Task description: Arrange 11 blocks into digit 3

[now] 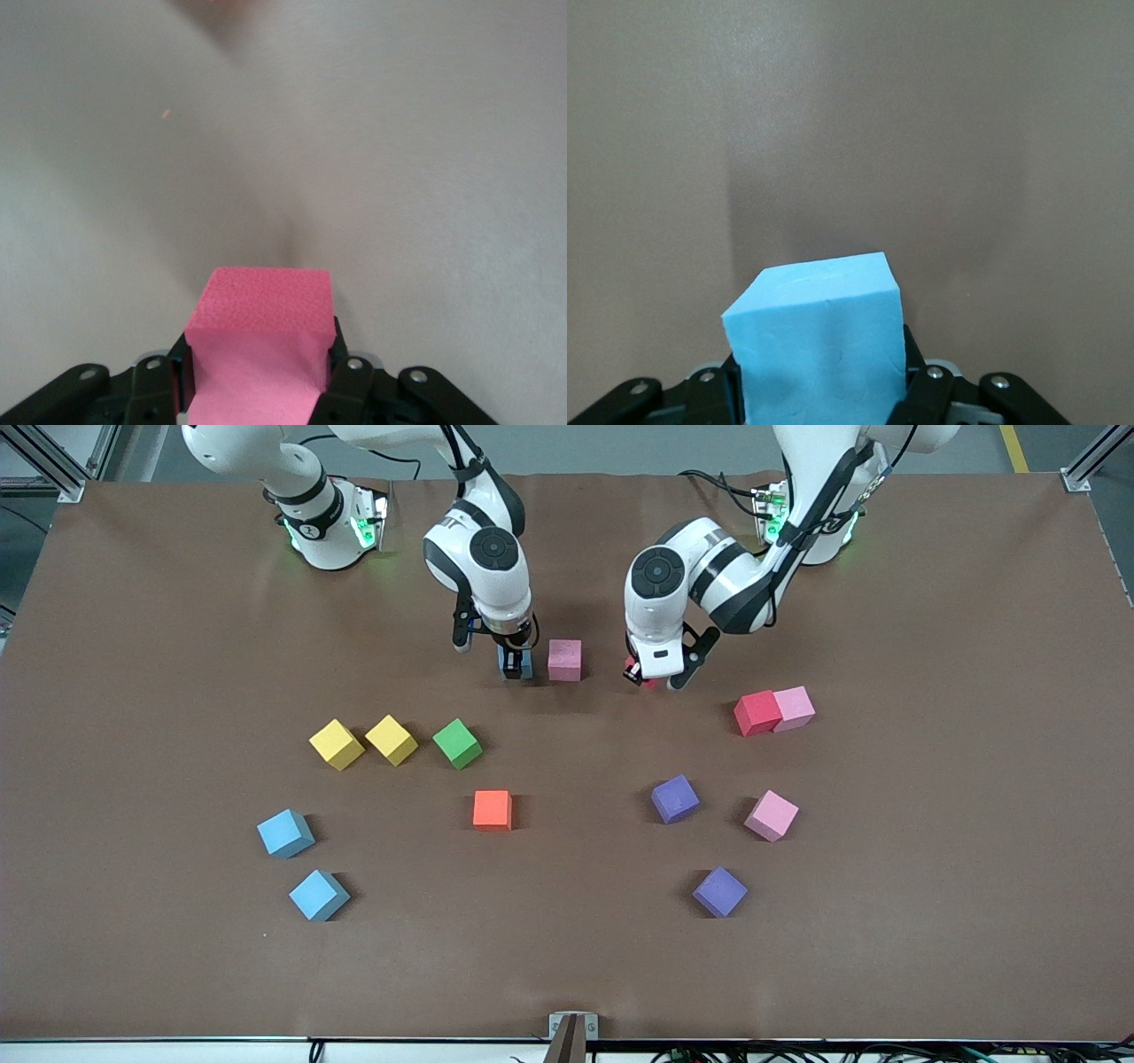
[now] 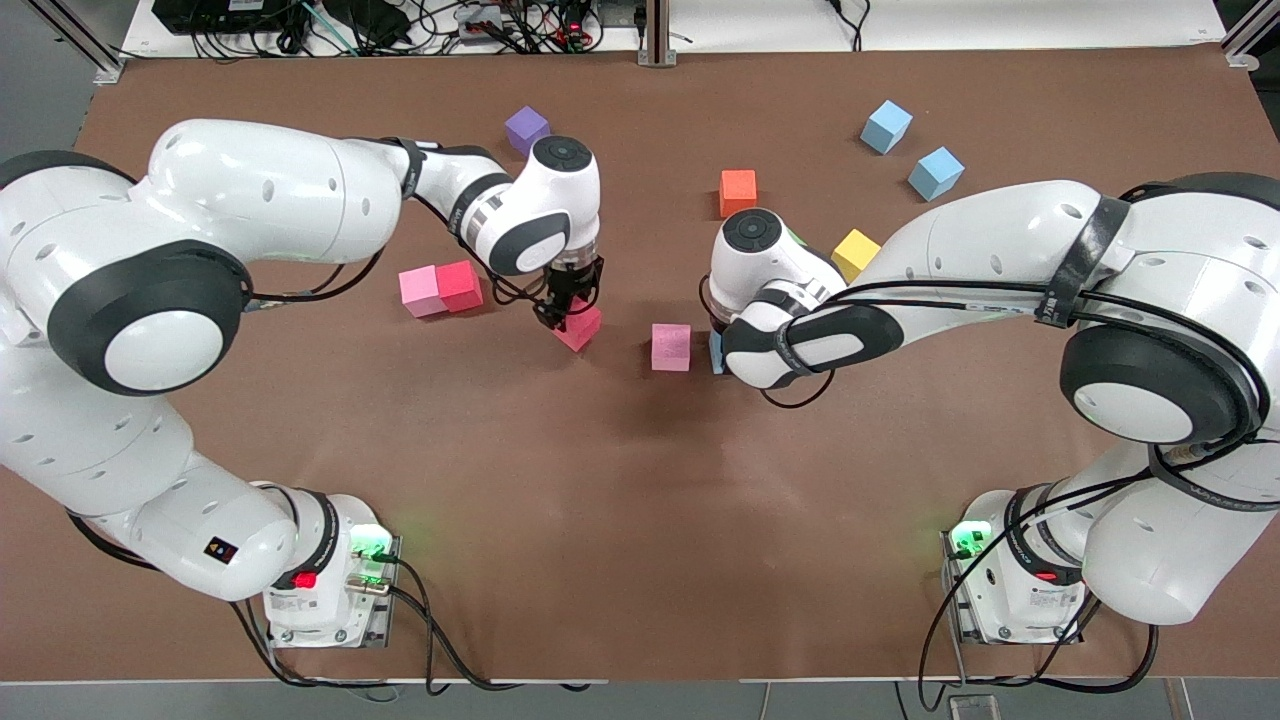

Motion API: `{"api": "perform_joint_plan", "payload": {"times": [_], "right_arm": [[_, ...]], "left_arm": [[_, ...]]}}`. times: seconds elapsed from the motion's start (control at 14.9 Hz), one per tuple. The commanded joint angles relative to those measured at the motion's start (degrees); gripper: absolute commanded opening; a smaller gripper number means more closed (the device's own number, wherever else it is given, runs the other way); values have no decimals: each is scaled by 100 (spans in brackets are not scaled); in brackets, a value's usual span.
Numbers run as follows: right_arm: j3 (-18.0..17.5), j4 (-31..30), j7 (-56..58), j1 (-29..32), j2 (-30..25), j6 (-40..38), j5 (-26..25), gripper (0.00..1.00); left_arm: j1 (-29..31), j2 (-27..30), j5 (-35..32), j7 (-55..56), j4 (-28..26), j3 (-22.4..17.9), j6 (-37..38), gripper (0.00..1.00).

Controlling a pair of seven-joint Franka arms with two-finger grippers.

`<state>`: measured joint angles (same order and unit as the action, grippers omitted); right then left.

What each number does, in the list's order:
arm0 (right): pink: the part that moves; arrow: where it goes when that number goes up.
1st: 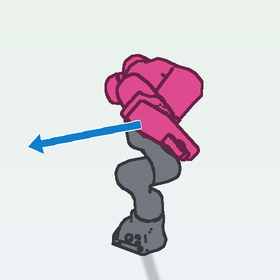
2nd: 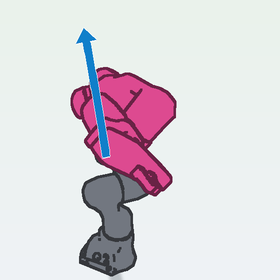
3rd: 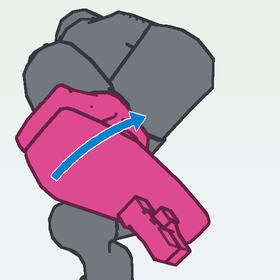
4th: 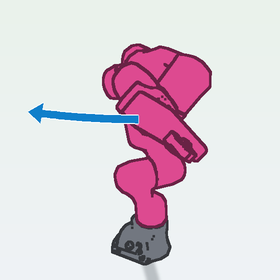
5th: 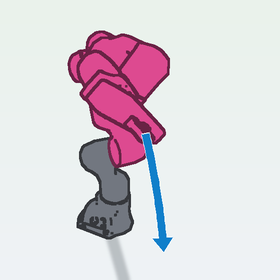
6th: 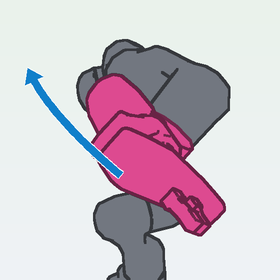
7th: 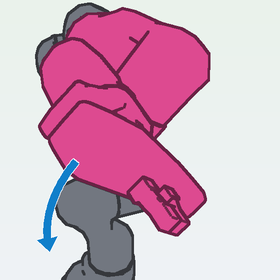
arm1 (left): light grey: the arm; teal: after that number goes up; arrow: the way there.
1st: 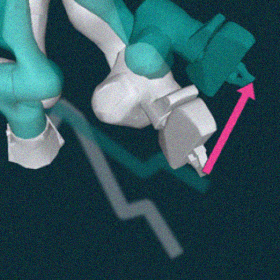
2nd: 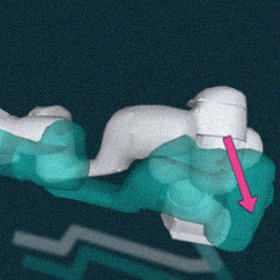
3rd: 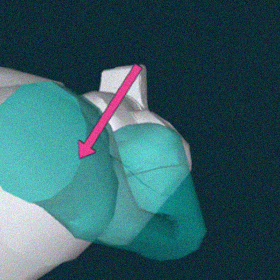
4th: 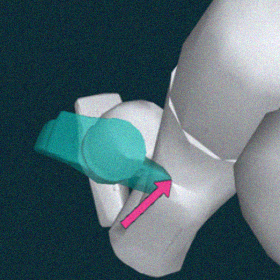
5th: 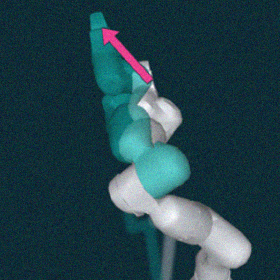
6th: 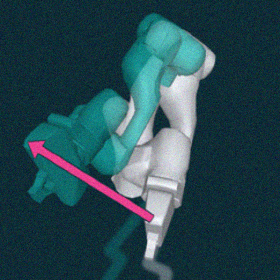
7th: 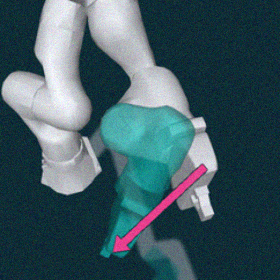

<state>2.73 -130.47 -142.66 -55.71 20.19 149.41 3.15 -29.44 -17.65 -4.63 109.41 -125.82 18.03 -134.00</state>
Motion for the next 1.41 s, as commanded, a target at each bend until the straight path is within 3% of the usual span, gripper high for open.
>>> {"api": "perform_joint_plan", "payload": {"times": [0.0, 0.87, 1.34], "right_arm": [[52, 109, -149, -115, 152, 62, 19, 0], [52, 320, -368, -221, 257, 44, 19, 0], [52, 364, -456, -221, 318, 44, 19, 0]], "left_arm": [[-202, -55, 32, 1237, -13, -1, -153, 34], [-422, -300, 23, 3305, -31, -10, -1251, 34], [-492, -494, 23, 3553, -22, -10, -1489, 34]]}}
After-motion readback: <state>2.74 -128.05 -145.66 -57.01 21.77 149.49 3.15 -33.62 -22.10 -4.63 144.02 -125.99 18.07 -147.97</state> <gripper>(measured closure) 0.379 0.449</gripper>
